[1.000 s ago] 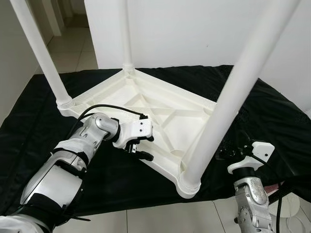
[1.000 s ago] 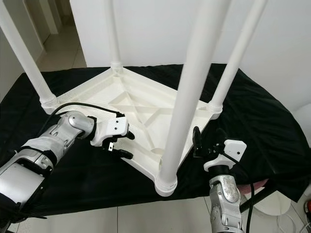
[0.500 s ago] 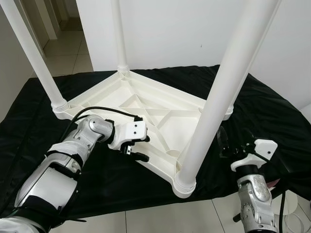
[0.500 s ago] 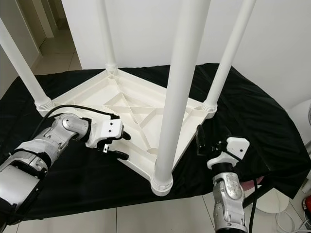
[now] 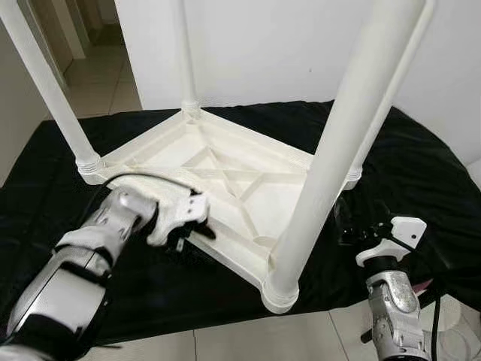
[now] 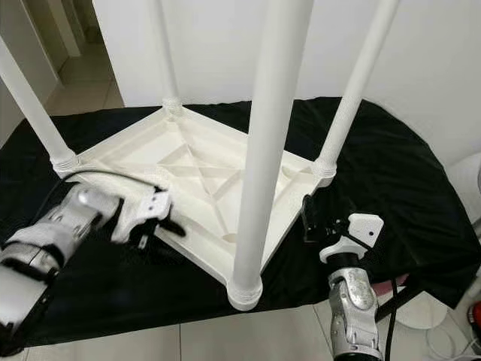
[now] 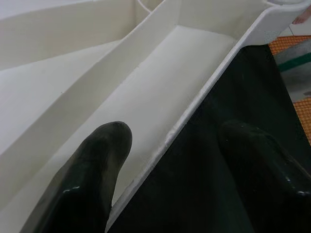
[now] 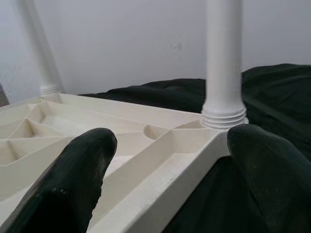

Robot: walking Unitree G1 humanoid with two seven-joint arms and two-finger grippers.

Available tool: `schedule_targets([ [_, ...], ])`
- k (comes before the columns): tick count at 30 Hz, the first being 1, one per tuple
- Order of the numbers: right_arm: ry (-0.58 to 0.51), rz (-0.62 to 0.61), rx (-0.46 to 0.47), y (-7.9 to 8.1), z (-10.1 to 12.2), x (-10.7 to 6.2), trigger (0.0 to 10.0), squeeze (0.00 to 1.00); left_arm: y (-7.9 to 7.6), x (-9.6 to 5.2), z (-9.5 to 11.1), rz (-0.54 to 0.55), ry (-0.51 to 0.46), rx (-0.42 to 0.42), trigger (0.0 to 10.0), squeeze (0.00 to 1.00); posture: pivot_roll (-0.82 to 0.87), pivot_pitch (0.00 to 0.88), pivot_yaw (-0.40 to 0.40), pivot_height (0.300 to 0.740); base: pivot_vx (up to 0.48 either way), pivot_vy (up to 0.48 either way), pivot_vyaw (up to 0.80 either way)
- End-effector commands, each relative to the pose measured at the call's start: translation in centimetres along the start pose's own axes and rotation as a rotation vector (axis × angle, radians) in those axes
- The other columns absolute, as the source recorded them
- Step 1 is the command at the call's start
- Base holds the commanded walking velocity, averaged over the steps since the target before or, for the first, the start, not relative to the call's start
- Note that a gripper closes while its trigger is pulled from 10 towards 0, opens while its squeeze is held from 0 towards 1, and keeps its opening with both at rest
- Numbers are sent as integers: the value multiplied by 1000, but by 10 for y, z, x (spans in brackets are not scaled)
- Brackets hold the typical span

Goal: Building children table

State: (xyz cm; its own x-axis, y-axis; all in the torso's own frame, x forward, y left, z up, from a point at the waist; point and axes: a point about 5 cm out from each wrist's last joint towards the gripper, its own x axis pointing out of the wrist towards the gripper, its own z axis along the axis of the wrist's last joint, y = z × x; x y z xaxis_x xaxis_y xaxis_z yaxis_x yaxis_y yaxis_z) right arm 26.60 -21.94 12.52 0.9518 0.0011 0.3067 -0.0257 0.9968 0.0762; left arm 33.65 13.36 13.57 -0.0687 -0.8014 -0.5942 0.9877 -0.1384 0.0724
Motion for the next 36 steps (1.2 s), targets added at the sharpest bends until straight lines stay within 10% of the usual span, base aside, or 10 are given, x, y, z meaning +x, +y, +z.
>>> schedule_targets([
  [1,3,0,4,1,-2,-1,10000,0,-7,-2,-5,-100,11,-27,10000,0,-96,0,23,740,0,0,0],
  [11,1,-3,1,0,-3,1,10000,0,-3,2,8,-74,-8,43,10000,0,-85,0,25,740,0,0,0],
  [25,-9,-14,0,0,-2,2,10000,0,15,16,-9,188,249,-31,10000,0,-91,0,44,740,0,0,0],
  [26,-9,-14,0,-1,-2,2,10000,0,15,16,-9,195,240,-38,510,0,-91,0,45,740,0,0,0],
  [36,-8,-20,-5,-4,-2,2,10000,0,21,13,-6,255,217,-53,0,0,-90,0,45,740,0,0,0],
])
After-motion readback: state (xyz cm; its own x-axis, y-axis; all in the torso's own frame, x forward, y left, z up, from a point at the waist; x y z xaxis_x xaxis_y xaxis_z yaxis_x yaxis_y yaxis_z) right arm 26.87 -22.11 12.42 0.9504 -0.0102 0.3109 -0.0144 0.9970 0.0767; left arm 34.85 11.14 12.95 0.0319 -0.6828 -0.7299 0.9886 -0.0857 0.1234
